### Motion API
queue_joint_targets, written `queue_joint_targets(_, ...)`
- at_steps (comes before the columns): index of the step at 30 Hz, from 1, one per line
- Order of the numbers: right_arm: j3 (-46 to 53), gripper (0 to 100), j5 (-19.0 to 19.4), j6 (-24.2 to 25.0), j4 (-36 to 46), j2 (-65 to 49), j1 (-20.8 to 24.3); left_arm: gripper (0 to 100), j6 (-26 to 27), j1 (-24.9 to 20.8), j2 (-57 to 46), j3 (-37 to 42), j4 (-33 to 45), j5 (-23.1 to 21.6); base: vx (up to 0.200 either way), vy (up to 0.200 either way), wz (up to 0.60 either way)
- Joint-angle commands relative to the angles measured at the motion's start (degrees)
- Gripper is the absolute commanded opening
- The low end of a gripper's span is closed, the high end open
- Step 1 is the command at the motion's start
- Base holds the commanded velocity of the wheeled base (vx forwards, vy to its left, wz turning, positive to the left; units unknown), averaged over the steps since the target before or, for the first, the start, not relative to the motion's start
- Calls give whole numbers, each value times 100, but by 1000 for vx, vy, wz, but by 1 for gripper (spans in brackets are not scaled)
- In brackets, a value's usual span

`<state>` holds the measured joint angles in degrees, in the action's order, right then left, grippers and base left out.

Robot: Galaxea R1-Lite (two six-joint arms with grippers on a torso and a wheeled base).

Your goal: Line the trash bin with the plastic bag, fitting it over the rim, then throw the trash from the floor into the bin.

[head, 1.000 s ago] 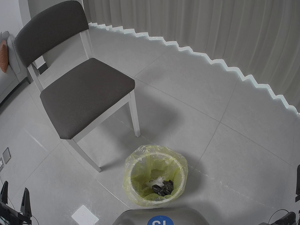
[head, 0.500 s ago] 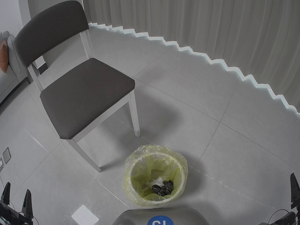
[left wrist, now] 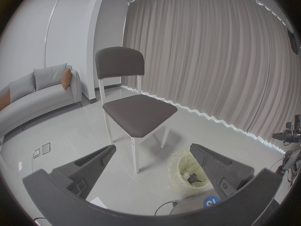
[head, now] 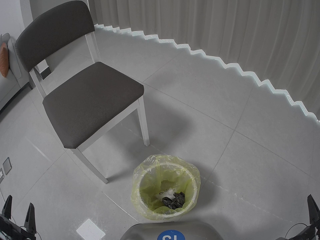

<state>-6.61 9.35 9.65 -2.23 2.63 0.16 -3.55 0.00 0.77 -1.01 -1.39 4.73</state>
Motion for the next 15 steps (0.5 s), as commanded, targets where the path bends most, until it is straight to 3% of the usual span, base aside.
queue_joint_targets(1, 19, 100, -30, -43, 3, -202, 28, 100, 3, 0, -77, 48, -2, 2, 0, 0, 0)
queue_joint_targets(4, 125, 100, -56, -87, -14, -202, 28, 100, -6, 0, -77, 48, -2, -7, 0, 0, 0)
queue_joint_targets(8, 661, 100, -320, -491, -278, -202, 28, 100, -6, 0, -77, 57, -10, -7, 0, 0, 0)
queue_joint_targets(15, 661, 100, -337, -218, -208, -202, 28, 100, -6, 0, -77, 57, -10, -7, 0, 0, 0)
